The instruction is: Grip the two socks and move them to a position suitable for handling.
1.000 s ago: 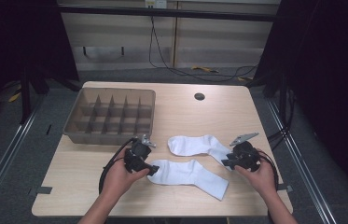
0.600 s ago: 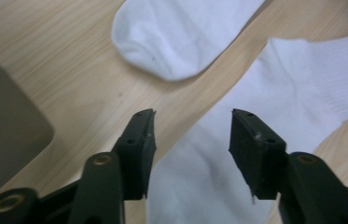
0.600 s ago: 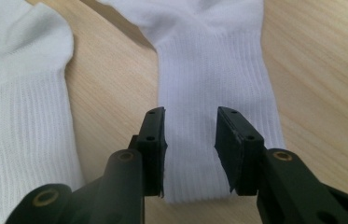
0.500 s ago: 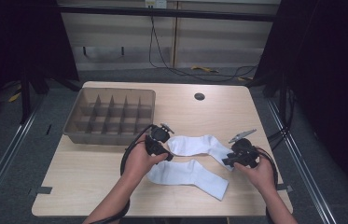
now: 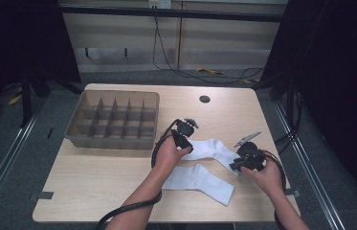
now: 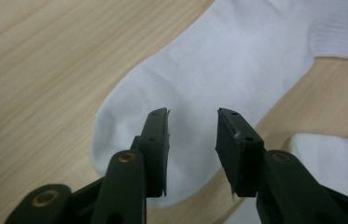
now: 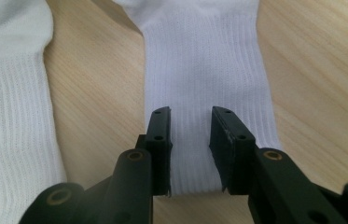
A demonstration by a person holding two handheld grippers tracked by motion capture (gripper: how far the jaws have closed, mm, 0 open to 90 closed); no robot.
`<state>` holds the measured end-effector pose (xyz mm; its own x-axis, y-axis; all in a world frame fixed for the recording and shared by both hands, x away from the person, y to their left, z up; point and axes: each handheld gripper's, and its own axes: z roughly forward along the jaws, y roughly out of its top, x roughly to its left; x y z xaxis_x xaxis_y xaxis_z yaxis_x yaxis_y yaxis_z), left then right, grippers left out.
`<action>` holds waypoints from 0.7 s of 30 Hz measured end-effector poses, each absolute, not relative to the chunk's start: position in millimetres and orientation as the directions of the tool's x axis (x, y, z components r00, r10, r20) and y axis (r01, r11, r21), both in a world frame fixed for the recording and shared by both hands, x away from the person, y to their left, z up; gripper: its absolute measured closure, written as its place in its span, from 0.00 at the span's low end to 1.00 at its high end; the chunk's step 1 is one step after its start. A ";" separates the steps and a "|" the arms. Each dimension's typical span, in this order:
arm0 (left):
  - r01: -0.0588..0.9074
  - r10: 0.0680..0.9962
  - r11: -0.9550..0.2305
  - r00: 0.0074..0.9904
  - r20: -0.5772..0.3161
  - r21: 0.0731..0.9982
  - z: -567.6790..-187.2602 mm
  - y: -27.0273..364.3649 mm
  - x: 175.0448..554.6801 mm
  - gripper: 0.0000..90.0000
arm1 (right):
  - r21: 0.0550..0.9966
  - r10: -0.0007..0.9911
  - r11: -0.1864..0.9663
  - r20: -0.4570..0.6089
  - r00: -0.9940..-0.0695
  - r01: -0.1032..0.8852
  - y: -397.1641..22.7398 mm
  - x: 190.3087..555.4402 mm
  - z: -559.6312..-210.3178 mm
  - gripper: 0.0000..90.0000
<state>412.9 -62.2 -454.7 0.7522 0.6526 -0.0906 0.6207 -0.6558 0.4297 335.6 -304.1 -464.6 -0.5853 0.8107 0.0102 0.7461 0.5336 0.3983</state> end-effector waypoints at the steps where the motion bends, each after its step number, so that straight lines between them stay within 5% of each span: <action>1: 0.621 0.653 -0.656 0.752 -0.091 0.430 -454.7 -62.2 412.9 0.75 | 0.398 0.811 0.534 0.010 -0.585 0.746 -304.1 335.6 -464.6 0.77; 12: 0.668 0.691 -0.660 0.719 -0.072 0.344 -469.4 -29.6 407.8 0.84 | 0.420 0.786 0.560 0.001 -0.618 0.714 -296.9 334.0 -466.4 0.77; 21: 0.656 0.685 -0.649 0.724 -0.080 0.386 -462.8 -9.7 400.7 0.77 | 0.410 0.759 0.596 -0.007 -0.651 0.690 -278.0 335.8 -464.8 0.73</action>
